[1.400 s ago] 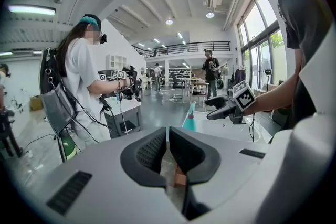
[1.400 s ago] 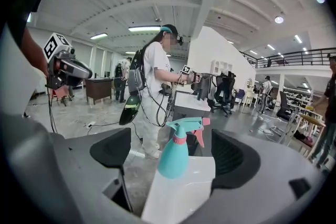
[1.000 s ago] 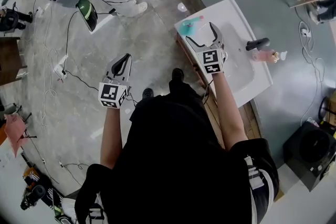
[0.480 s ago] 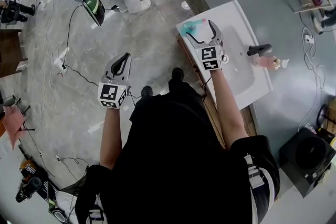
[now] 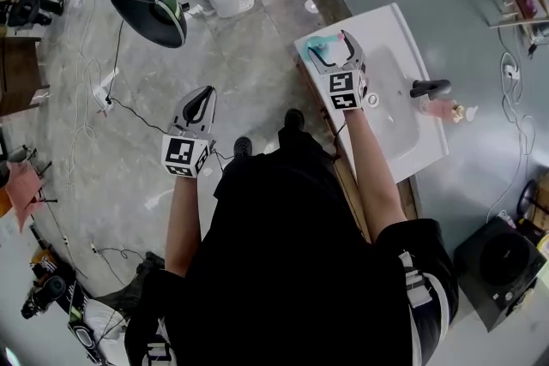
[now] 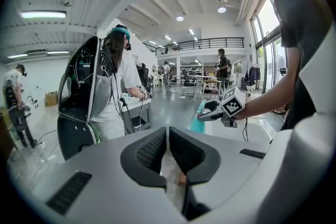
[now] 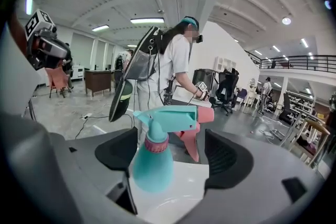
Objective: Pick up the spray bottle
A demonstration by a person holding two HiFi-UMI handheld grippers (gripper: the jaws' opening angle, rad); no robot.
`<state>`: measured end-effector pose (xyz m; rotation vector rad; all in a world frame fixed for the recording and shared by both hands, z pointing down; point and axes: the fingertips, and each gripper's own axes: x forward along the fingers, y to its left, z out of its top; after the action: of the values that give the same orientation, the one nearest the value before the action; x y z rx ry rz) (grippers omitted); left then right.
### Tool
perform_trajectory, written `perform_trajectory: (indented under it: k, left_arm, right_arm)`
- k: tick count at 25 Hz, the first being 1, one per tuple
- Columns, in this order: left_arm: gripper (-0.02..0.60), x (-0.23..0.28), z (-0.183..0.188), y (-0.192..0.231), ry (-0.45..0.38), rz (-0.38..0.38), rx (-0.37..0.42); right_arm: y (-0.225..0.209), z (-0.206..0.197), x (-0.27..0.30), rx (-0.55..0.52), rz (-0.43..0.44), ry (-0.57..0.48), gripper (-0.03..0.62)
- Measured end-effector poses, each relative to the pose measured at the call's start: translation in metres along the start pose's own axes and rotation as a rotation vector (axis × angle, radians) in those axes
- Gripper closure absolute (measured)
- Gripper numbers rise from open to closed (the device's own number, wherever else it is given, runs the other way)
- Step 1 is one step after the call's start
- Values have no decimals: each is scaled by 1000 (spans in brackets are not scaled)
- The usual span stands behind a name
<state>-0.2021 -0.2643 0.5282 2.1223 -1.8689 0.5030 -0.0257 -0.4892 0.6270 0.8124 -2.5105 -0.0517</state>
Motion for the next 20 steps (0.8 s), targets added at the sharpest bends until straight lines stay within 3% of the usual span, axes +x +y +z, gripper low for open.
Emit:
perform_trajectory:
  k: [20]
  left_arm:
    - [546, -12, -7, 5, 10, 58, -27]
  right_arm:
    - [0, 5, 19, 46, 9, -25, 232]
